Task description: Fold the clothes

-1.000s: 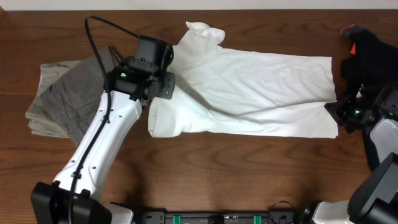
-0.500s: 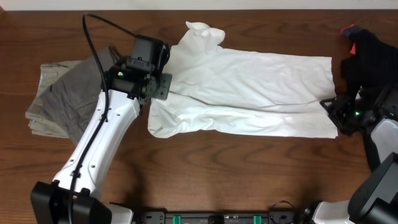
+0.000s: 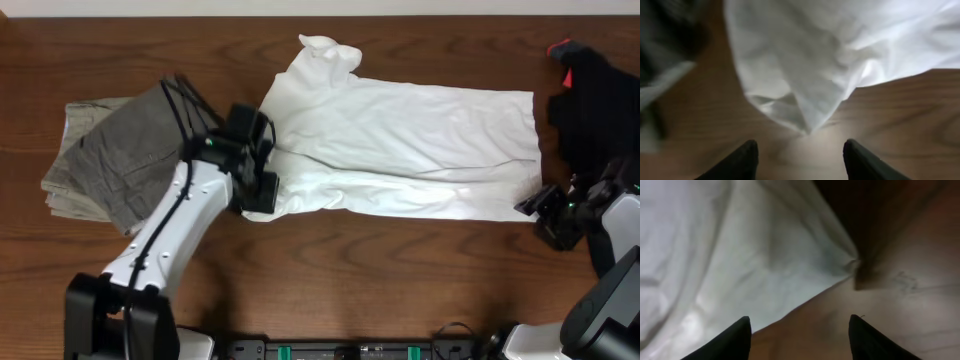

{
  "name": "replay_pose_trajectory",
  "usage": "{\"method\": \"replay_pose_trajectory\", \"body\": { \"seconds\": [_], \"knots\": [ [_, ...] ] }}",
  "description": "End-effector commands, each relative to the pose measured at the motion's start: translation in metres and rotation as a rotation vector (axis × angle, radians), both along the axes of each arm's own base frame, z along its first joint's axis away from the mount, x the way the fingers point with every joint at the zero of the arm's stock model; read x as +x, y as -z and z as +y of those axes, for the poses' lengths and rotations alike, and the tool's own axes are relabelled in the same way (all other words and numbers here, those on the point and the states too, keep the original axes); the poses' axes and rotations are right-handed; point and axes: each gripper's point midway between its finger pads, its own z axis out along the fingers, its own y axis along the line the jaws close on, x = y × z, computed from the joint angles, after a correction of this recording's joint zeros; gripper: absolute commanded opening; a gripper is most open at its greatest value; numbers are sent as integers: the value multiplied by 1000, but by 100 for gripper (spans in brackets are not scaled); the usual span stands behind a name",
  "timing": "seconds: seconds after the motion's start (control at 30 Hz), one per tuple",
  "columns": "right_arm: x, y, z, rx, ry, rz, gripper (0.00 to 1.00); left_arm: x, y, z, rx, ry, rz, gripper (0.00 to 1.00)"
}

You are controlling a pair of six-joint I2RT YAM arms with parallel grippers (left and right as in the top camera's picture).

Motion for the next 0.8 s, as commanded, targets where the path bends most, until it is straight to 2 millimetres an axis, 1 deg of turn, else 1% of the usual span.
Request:
{"method": "replay_pose_trajectory", "body": {
  "seconds": [0.0, 0.03, 0.07, 0.13, 0.23, 0.3, 0.37, 0.4, 0.53, 0.67, 0.77],
  "knots": [
    [-1, 3, -8, -50, -17, 17, 61, -9, 24, -4, -43, -13, 24, 57],
    [-1, 3, -8, -51, -17, 15, 61, -8, 27, -4, -46, -13, 15, 57],
    [0, 2, -8, -53, -17, 13, 61, -7, 31, -5, -49, -12, 3, 53],
    [0, 2, -9, -55, -17, 9, 61, -3, 36, -6, -54, -4, -21, 40],
    [1, 2, -9, -56, -17, 9, 61, 4, 41, -6, -49, 21, -57, 7],
    [1, 2, -9, -57, -16, 7, 61, 10, 42, 8, 32, 0, -88, 6],
    [2, 2, -10, -60, -16, 6, 59, 18, 39, 35, 170, -96, -134, 6],
    [1, 3, -11, -66, -16, 8, 59, 21, 36, 45, 213, -142, -153, 6],
    [2, 4, -18, -105, -13, 11, 59, 27, 34, 52, 207, -183, -168, 6],
    [15, 3, -28, -157, -35, -48, 60, 31, 34, 55, 203, -197, -180, 6],
    [29, 0, -32, -180, -45, -116, 59, 32, 33, 55, 201, -200, -184, 6]
  ]
}}
